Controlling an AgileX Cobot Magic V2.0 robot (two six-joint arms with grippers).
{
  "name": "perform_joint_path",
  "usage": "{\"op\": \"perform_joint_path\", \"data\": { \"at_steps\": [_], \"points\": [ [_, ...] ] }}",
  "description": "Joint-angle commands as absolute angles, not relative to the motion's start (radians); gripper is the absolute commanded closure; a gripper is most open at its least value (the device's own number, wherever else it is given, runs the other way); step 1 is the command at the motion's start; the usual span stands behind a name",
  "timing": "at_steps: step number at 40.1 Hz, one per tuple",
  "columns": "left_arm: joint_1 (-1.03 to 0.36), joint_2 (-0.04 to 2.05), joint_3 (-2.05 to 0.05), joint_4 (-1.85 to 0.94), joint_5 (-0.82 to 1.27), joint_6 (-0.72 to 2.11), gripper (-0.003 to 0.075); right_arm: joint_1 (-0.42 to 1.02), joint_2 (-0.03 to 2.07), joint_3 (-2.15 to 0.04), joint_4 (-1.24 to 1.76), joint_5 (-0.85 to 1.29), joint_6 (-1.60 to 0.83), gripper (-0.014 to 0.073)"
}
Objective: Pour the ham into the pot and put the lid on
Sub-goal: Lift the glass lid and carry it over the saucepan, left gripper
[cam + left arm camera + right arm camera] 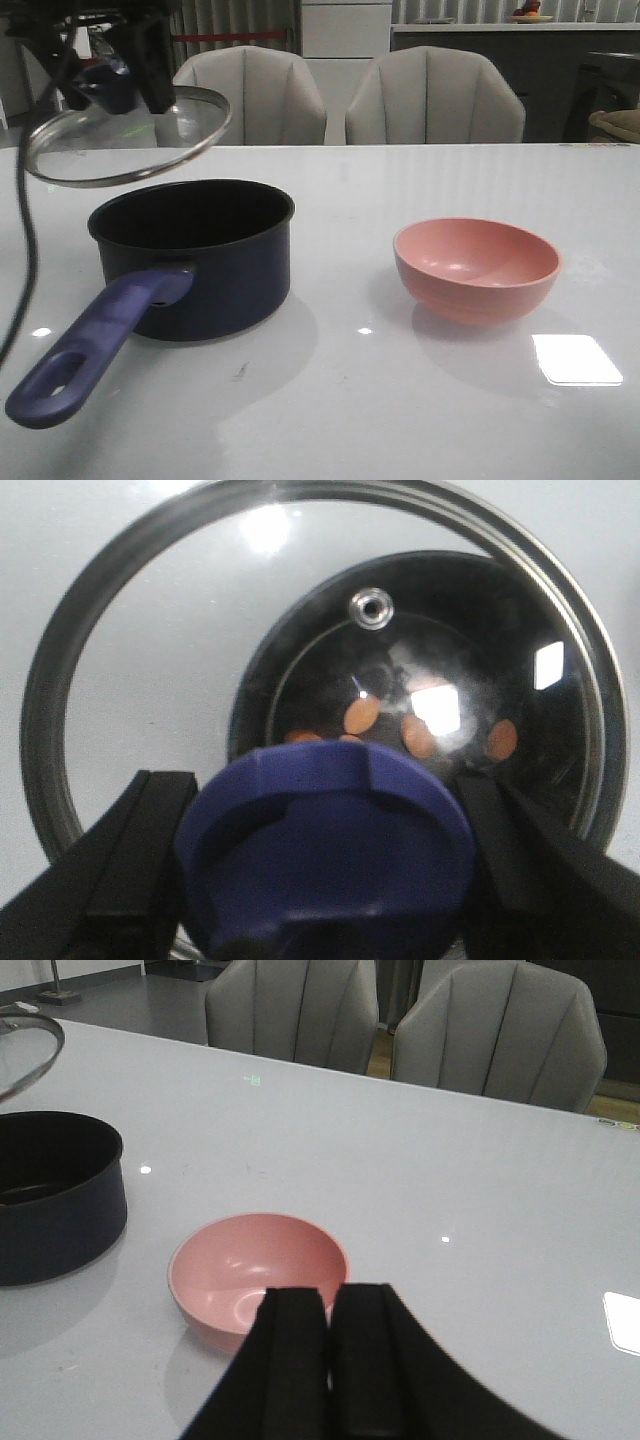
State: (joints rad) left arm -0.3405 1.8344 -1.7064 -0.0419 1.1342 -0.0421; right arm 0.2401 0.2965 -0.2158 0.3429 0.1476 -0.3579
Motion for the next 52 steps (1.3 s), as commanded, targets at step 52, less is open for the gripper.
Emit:
{"op": "perform_joint_path", "data": {
  "at_steps": [52],
  "points": [
    [-0.438, 1.875, -1.751, -0.012, 1.066, -0.039, 0.046, 0.24, 0.303, -0.244, 0.35, 0.078, -0.369, 0.0446]
  ]
}}
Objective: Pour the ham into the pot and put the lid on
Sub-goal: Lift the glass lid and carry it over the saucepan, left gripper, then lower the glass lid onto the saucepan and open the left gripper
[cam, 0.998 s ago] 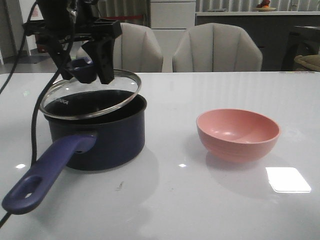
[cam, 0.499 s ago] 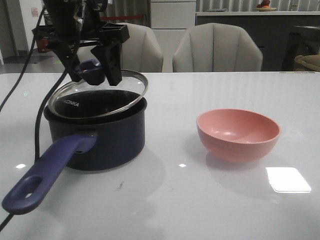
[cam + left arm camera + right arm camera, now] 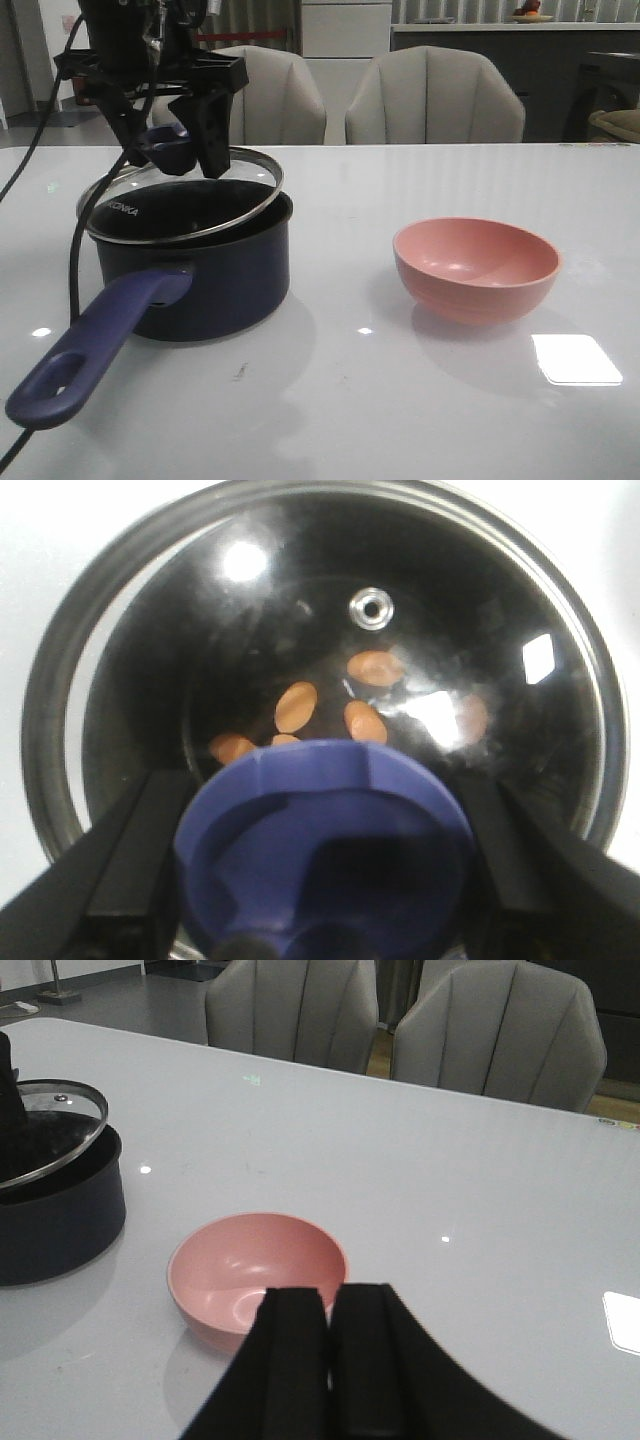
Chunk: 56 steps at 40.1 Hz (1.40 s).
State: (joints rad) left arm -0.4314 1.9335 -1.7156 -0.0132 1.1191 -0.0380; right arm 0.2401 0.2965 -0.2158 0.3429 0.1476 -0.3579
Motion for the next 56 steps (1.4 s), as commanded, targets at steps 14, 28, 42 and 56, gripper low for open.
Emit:
{"op": "perform_joint_path", "data": {
  "at_steps": [14, 28, 42, 56],
  "points": [
    [-0.438, 1.875, -1.751, -0.033, 1.058, -0.039, 0.046, 0.24, 0.303, -0.244, 0.35, 0.078, -0.369, 0.0446],
    [-0.438, 1.879, -1.751, -0.033, 1.06, -0.039, 0.0459, 0.24, 0.303, -0.244, 0.35, 0.078, -0.369, 0.0446],
    [-0.438, 1.938, -1.751, -0.033, 1.077, -0.039, 0.039, 0.24, 0.303, -0.244, 0.35, 0.078, -0.369, 0.0446],
    [-0.438, 1.945, -1.767, -0.035, 1.095, -0.039, 0.0132, 0.24, 0.303, -0.244, 0.35, 0.078, -0.369, 0.0446]
  ]
}}
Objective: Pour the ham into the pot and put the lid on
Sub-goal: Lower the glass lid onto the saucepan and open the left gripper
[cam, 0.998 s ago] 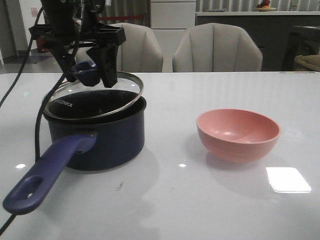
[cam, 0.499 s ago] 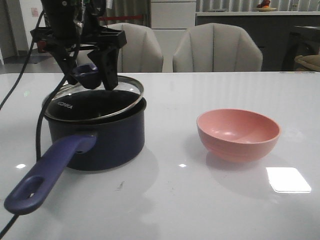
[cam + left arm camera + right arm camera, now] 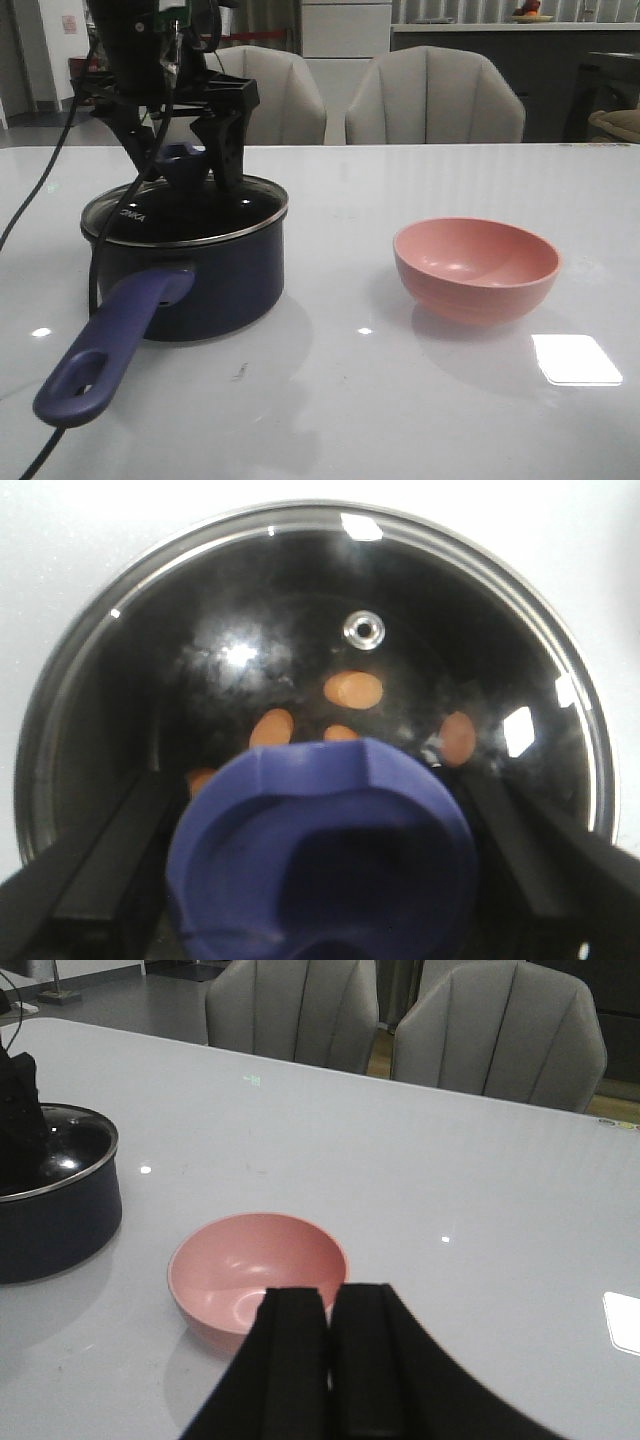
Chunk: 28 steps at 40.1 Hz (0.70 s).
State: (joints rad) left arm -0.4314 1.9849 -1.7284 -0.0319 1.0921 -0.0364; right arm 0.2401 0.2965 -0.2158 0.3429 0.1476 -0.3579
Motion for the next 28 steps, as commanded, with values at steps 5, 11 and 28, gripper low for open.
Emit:
{"op": "perform_joint_path", "data": {
  "at_steps": [5, 11, 28],
  "points": [
    [-0.436, 1.945, -1.844, -0.035, 1.158, -0.039, 0.0136, 0.24, 0.303, -0.244, 0.35, 0.078, -0.369, 0.0446],
    [-0.436, 1.927, -1.943, -0.033, 1.269, -0.039, 0.0136, 0.24, 0.303, -0.244, 0.35, 0.078, -0.369, 0.0446],
    [-0.436, 1.651, -1.764, -0.033, 1.155, -0.016, 0.0136, 0.24, 0.303, -0.244, 0.35, 0.078, -0.369, 0.0446]
  ]
}}
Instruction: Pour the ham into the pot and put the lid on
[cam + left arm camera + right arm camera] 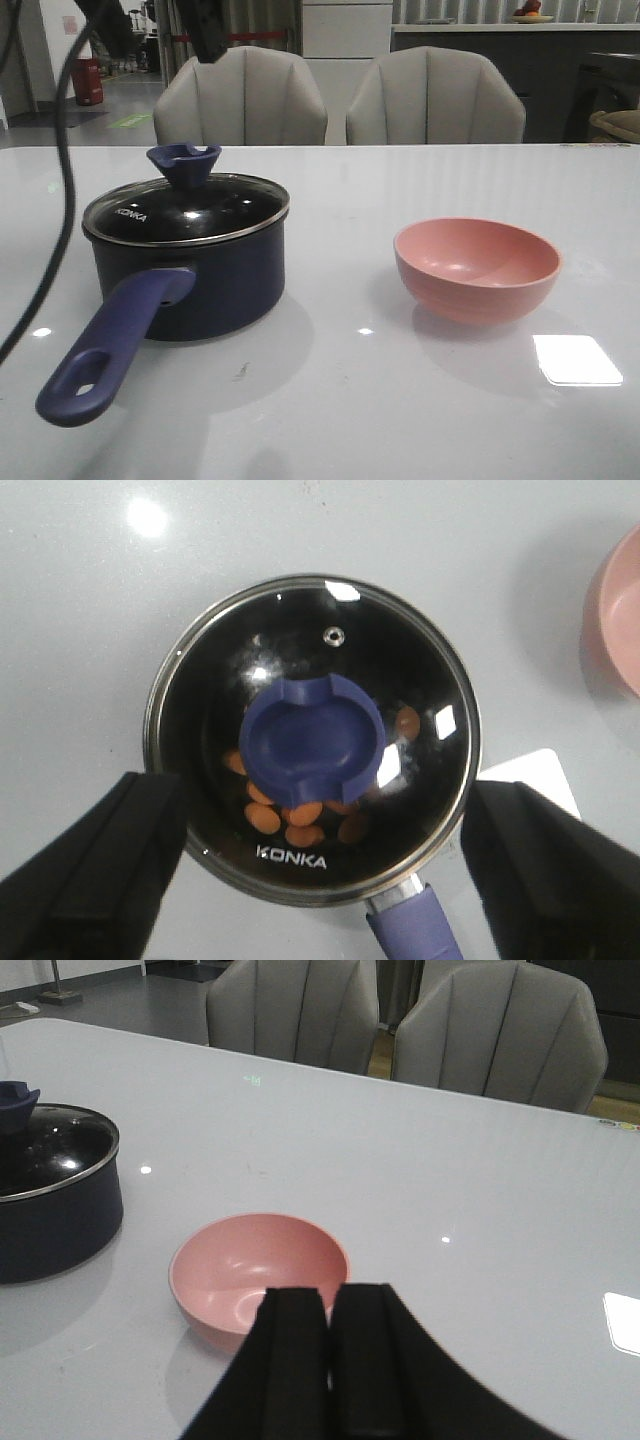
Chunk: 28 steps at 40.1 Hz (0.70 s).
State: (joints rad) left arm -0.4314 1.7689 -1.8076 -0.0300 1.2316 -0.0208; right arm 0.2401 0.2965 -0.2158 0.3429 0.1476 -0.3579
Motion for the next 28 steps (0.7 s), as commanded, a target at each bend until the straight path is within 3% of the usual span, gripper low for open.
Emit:
{"op": "perform_joint_path", "data": {
  "at_steps": [1, 28],
  "points": [
    [-0.436, 1.631, -1.731, -0.033, 1.13, -0.016, 0.0136, 0.24, 0.303, -0.244, 0.35, 0.078, -0.369, 0.0446],
    [-0.436, 0.769, -0.79, -0.138, 0.5, -0.016, 0.0136, 0.24, 0.303, -0.244, 0.35, 0.078, -0.369, 0.0446]
  ]
}}
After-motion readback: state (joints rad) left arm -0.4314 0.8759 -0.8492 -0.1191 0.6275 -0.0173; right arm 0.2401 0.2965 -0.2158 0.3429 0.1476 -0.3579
